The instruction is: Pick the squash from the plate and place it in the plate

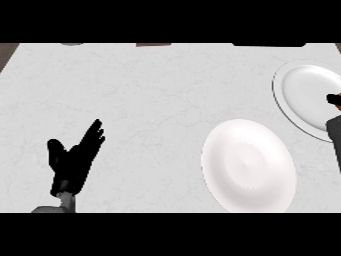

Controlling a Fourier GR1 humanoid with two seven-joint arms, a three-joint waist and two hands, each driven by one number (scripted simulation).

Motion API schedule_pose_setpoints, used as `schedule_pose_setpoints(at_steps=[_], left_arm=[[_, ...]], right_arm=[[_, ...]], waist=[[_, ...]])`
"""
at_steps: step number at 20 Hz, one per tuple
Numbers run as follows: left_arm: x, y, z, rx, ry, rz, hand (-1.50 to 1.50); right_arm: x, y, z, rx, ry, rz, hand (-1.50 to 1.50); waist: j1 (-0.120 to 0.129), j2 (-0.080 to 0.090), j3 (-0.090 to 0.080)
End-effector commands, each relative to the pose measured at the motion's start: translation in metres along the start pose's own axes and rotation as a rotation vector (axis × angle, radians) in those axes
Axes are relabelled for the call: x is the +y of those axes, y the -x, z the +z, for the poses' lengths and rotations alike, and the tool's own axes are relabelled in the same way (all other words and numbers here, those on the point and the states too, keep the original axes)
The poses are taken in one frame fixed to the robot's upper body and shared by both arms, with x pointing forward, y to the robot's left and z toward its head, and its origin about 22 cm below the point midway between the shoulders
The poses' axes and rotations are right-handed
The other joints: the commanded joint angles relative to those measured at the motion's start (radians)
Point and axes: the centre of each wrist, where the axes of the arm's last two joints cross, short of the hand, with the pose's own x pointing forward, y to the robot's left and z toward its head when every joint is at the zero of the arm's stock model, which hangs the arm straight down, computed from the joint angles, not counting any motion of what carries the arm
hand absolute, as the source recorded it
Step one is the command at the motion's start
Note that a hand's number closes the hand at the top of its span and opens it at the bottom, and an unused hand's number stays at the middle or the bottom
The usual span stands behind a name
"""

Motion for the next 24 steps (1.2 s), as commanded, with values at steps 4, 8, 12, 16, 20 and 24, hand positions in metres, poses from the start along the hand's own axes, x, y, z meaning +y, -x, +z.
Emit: schedule_pose_setpoints(at_steps=[4,8,12,16,20,24], left_arm=[[0.004,0.007,0.000,0.030,0.007,0.005,0.00],[-0.003,0.003,0.001,0.039,0.001,0.014,0.00],[0.000,-0.001,-0.006,0.048,-0.028,-0.016,0.00],[0.007,0.002,0.005,0.058,-0.024,0.018,0.00],[0.011,0.010,0.018,0.042,-0.031,0.009,0.00],[0.005,0.000,0.000,0.048,-0.024,0.010,0.00]], right_arm=[[-0.001,0.002,0.003,-0.109,0.016,-0.184,-1.50],[-0.020,-0.017,-0.015,-0.101,0.089,-0.351,-1.50],[-0.018,0.008,-0.007,-0.067,0.093,-0.426,-1.50],[-0.027,0.036,0.001,-0.063,-0.026,-0.541,-1.50],[-0.035,0.082,0.028,-0.095,-0.169,-0.566,-1.50],[-0.047,0.099,0.056,-0.137,-0.244,-0.600,-1.50]], waist=[[-0.001,0.002,0.000],[-0.015,-0.006,-0.001],[-0.017,-0.005,-0.004],[-0.031,-0.013,-0.005],[-0.044,-0.021,-0.008],[-0.045,-0.020,-0.009]])
